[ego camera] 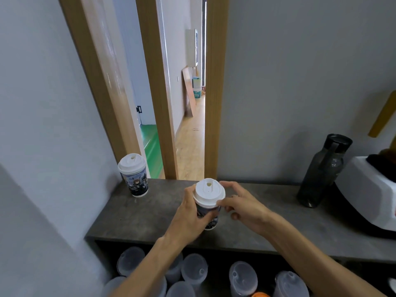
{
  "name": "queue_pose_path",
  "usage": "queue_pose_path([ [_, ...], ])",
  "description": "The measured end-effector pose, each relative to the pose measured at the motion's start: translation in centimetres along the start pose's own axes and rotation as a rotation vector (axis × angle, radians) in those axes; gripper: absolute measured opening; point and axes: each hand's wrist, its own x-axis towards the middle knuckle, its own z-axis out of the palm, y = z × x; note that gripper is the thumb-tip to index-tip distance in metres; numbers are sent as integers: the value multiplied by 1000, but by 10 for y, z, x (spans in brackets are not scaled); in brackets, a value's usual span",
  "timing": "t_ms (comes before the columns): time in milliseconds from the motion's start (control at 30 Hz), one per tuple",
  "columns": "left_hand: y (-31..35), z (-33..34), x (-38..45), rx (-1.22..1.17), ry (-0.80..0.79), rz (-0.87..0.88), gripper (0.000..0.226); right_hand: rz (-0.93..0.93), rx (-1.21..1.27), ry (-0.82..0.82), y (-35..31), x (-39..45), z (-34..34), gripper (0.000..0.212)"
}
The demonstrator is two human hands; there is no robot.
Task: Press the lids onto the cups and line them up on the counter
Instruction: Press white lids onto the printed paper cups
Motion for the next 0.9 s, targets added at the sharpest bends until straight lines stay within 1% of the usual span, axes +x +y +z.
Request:
queue_pose_path([
  [67, 2, -6, -4, -87, -46, -7, 68, -8, -55, 8, -2, -1, 0, 52],
  [133, 4, -6, -7, -194, -34, -47, 50, -8, -112, 18, -3, -1, 2, 51],
  [200, 10, -1, -8, -242, 52, -107, 41, -10, -144, 31, -1, -2, 4, 50],
  [367, 27, 16, -9, -356, 228, -199, 34, 4, -128, -2, 0, -2, 3, 50],
  [467, 31, 14, -9, -386, 208, -221, 30, 3, -126, -33, 0, -2, -1, 52],
  [567, 27, 1, -3, -358, 145, -245, 18, -70, -228, -45, 3, -4, -8, 53],
  [600, 24, -4, -1, -317, 140, -245, 15, -125, -290, -43, 7, -5, -10, 59],
  [700, 20, -10, 4, -175, 136, -214, 11, -264, -484, -25, 28, -4, -6, 94],
  [767, 21, -6, 2, -131, 149, -196, 10, -331, -515, 5, 43, -2, 9, 111],
  [833, 22, -4, 1, -113, 168, -193, 10, -393, -500, 76, 56, 3, 22, 115],
  [900, 24, -6, 3, -105, 161, -212, 10, -382, -462, 106, 66, 7, 24, 113],
])
